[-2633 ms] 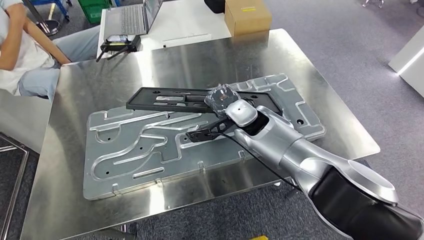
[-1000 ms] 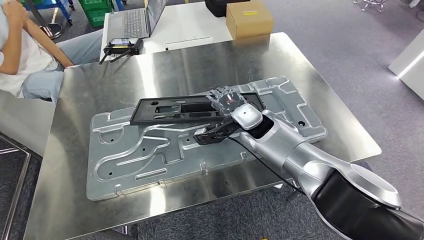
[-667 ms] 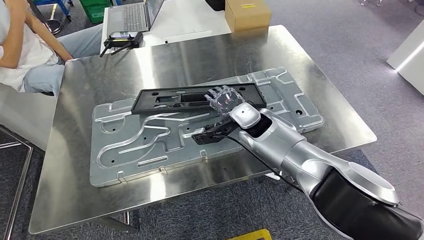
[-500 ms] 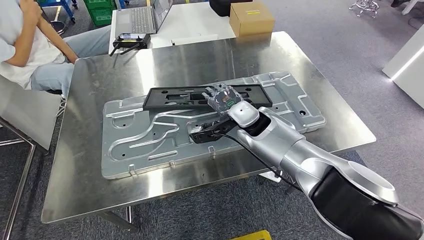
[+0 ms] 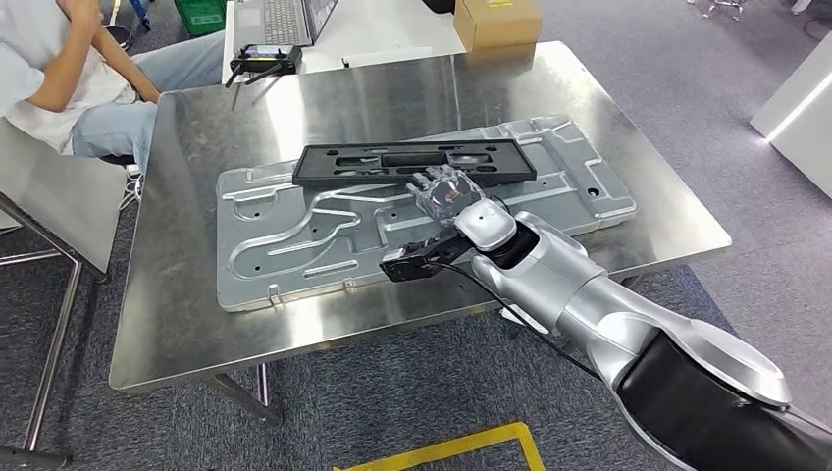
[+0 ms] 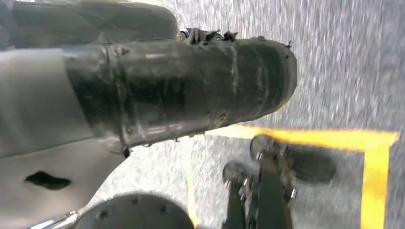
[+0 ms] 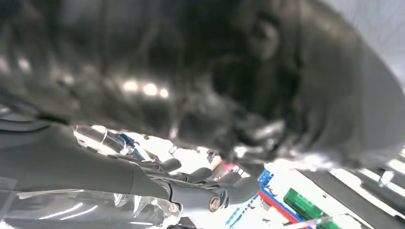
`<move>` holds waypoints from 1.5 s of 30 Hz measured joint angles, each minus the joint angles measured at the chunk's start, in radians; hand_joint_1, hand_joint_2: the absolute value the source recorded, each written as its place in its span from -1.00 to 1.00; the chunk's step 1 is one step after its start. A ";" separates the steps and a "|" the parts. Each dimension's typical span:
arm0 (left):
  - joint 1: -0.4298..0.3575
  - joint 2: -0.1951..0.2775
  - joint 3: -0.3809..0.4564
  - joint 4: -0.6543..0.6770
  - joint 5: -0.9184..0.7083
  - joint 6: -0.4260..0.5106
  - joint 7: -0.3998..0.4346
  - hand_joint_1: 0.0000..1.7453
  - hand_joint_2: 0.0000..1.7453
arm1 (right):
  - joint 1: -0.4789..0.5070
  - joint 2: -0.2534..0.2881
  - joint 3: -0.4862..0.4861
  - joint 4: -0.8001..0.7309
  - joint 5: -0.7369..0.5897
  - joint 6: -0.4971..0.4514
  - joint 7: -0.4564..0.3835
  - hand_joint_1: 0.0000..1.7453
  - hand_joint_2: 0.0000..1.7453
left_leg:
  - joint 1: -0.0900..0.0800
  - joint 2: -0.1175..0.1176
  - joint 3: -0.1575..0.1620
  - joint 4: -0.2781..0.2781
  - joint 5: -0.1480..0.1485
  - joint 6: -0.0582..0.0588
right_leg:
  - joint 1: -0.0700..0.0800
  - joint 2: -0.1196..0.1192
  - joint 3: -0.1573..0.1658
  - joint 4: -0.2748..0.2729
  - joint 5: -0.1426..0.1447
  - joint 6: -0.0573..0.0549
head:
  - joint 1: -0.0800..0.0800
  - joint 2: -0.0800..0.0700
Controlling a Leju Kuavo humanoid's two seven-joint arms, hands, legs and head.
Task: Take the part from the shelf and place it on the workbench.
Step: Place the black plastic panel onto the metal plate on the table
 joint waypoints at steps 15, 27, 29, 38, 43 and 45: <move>-0.001 0.002 0.000 0.000 0.003 0.002 0.004 -1.00 -1.00 | 0.011 0.004 0.000 -0.001 0.003 0.003 -0.008 -1.00 -1.00 | 0.035 -0.005 0.097 0.021 -0.108 -0.032 | -0.045 -0.004 -0.150 0.065 0.081 0.067 | -0.011 0.000; 0.000 0.001 0.000 0.000 0.008 0.007 -0.007 -1.00 -1.00 | 0.009 0.003 0.000 -0.003 0.002 0.008 -0.008 -1.00 -1.00 | 0.032 -0.004 0.030 0.009 -0.035 -0.023 | -0.033 0.003 -0.032 0.053 -0.012 0.056 | -0.002 0.000; 0.000 0.001 0.000 0.000 0.007 0.008 -0.006 -1.00 -1.00 | 0.007 0.003 0.000 -0.004 0.002 0.008 -0.008 -1.00 -1.00 | 0.033 -0.003 0.032 0.002 -0.024 -0.037 | -0.030 0.003 -0.033 0.039 -0.006 0.048 | 0.000 0.000; 0.005 0.002 0.000 0.000 0.005 0.008 -0.014 -1.00 -1.00 | 0.017 0.004 0.000 -0.006 0.002 0.010 -0.008 -1.00 -1.00 | 0.034 -0.003 -0.050 0.236 -0.134 -0.054 | -0.031 0.003 -0.052 0.024 0.026 0.019 | -0.009 0.000; 0.004 0.008 0.001 0.000 0.005 0.008 -0.015 -1.00 -1.00 | 0.016 0.004 0.000 -0.008 0.002 0.010 -0.008 -1.00 -1.00 | 0.021 -0.003 0.081 0.007 -0.068 -0.025 | -0.026 0.003 -0.063 0.034 0.025 0.033 | -0.008 0.000; 0.003 0.008 0.001 0.000 0.005 0.008 -0.015 -1.00 -1.00 | 0.016 0.004 0.000 -0.008 0.002 0.010 -0.008 -1.00 -1.00 | 0.023 -0.002 0.080 -0.005 -0.066 -0.017 | -0.025 0.004 -0.065 0.036 0.024 0.042 | -0.008 0.000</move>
